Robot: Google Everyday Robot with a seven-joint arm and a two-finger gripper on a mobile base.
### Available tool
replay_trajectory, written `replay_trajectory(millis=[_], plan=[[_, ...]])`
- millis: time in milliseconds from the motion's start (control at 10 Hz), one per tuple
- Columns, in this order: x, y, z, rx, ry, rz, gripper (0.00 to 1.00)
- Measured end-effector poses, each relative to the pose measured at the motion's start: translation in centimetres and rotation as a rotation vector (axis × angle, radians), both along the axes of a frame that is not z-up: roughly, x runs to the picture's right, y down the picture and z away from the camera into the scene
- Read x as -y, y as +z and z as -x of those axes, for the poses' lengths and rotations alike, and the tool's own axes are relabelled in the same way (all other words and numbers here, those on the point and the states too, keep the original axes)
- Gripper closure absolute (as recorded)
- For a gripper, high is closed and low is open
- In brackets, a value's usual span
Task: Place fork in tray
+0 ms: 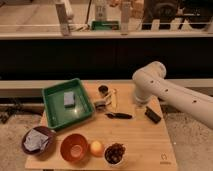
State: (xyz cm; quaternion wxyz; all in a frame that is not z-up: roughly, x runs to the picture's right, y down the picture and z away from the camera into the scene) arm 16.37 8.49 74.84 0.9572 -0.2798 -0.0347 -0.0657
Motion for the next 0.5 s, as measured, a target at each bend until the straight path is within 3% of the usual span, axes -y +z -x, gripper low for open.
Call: replay_trajectory(millis=[300,500], plan=[[0.1,1.1,3.7,0.022,-0.012,-0.001,0.20],[0.2,1.9,4.7,0.034,-0.021,-0.006,0.20]])
